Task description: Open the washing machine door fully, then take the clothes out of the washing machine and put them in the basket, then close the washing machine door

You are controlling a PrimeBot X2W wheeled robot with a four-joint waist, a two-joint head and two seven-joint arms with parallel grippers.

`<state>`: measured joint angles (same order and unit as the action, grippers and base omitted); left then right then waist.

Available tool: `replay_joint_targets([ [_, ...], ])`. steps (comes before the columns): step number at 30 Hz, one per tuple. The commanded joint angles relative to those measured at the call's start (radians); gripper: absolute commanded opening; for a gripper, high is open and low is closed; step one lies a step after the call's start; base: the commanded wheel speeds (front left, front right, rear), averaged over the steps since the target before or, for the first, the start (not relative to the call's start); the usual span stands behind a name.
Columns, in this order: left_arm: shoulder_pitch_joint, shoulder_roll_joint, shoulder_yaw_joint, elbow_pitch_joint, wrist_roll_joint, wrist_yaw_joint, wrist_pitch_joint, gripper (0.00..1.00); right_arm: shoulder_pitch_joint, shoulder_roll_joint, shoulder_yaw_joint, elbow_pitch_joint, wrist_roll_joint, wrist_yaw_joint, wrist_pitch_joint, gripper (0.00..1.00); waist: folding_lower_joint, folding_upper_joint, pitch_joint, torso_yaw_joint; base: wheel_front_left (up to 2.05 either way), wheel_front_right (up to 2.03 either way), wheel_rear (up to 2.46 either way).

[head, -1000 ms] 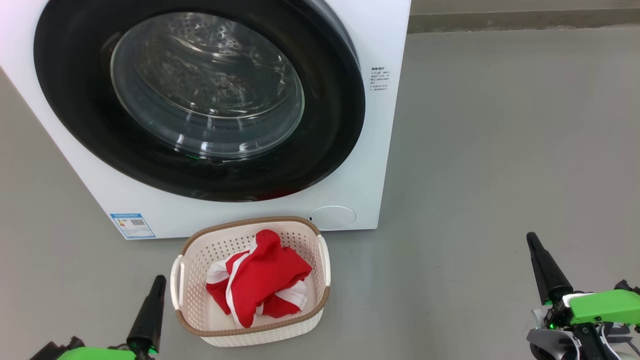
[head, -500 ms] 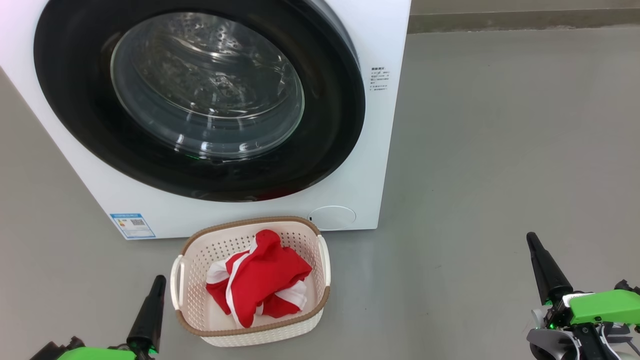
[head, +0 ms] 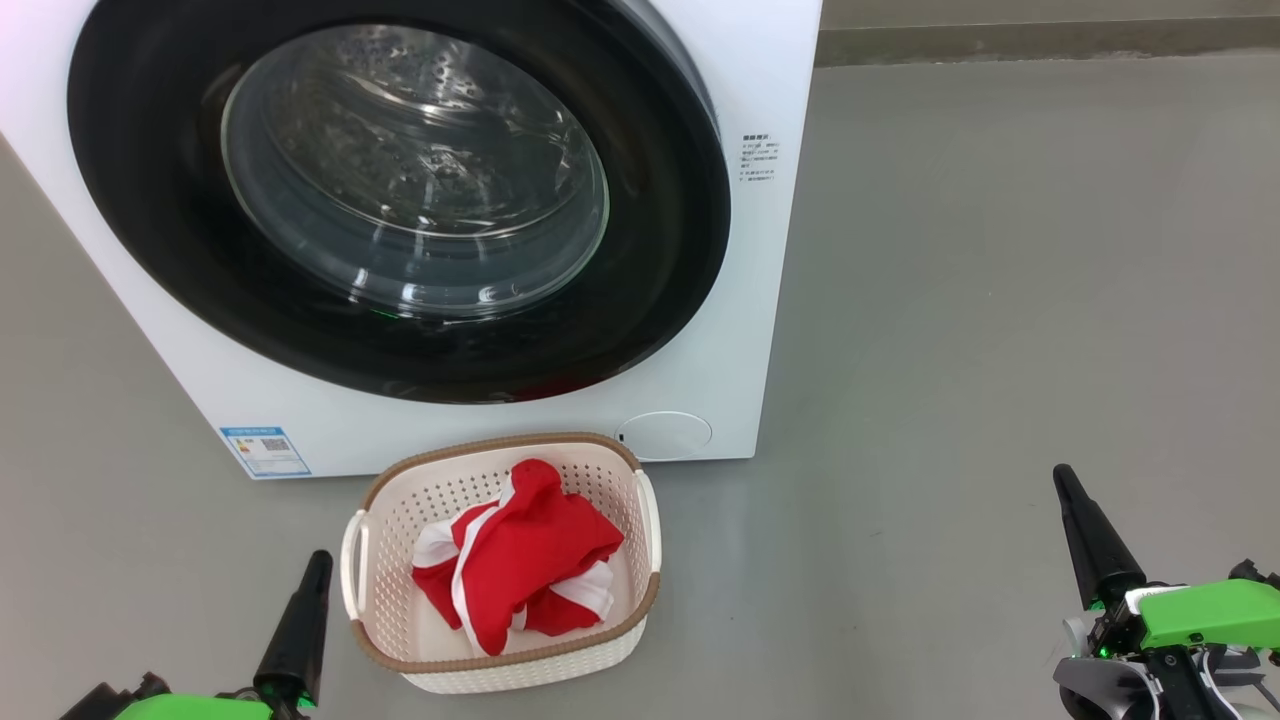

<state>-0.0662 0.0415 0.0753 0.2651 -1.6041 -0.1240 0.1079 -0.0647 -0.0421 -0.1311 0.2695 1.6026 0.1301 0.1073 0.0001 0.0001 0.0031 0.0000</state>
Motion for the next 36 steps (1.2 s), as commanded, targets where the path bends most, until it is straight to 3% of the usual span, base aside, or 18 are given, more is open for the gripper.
replay_joint_targets([
  [1,-0.042,0.01,0.037,-0.02,-0.006,-0.007,0.004,0.0,-0.043,-0.008,0.016,-0.025,0.005,0.001,0.007,0.0,0.0,-0.0001,0.0,0.0,0.0,0.0,0.0],
  [36,-0.042,0.01,0.038,-0.02,-0.005,-0.007,0.005,0.0,-0.043,-0.008,0.016,-0.025,0.005,0.001,0.007,0.0,-0.0001,-0.0001,0.0,0.0,0.0,0.0,0.0],
])
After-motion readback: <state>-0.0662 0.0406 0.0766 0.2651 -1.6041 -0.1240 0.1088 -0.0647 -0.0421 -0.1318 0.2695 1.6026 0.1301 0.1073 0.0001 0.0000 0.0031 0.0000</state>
